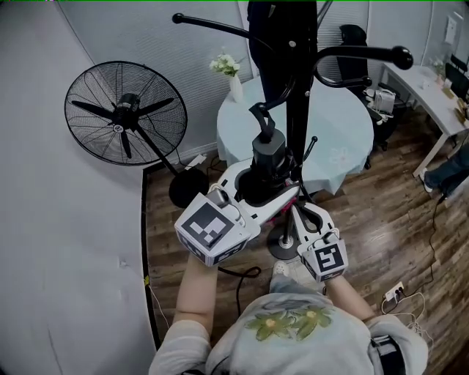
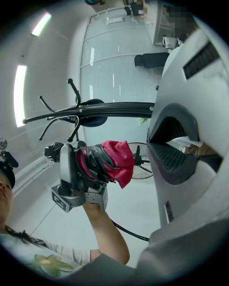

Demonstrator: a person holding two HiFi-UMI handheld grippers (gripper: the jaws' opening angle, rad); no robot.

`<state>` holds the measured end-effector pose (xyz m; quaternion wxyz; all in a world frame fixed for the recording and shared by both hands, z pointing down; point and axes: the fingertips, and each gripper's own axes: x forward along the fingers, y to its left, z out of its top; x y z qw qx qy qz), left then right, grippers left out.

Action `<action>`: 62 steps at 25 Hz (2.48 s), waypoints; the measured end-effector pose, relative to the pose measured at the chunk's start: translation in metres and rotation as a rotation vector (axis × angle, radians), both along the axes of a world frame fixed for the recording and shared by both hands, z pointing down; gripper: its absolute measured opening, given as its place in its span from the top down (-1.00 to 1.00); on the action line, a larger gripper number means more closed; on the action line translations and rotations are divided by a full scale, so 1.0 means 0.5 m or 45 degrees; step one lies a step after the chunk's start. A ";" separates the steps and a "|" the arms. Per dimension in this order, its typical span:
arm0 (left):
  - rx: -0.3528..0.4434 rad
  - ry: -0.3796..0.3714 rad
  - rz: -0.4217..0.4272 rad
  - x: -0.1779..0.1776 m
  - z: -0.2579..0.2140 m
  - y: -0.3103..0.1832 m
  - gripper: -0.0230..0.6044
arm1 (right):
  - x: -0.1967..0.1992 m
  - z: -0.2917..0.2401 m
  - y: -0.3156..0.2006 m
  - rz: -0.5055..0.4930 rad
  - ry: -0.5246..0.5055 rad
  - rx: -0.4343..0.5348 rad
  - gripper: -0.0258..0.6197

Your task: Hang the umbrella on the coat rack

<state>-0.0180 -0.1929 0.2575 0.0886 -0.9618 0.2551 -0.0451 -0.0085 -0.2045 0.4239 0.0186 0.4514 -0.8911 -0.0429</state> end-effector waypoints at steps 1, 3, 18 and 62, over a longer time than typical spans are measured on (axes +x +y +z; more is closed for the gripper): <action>-0.003 0.001 0.010 0.002 0.000 -0.002 0.21 | -0.001 -0.001 0.000 0.001 -0.002 0.002 0.91; -0.017 0.008 0.030 0.006 0.001 -0.011 0.21 | 0.001 -0.001 -0.003 0.007 -0.002 0.002 0.91; -0.130 0.071 0.072 0.016 0.045 -0.078 0.21 | 0.019 0.018 -0.038 0.042 0.000 -0.040 0.91; -0.321 0.054 0.005 0.004 0.173 -0.167 0.21 | 0.026 -0.005 -0.057 0.056 -0.018 -0.003 0.91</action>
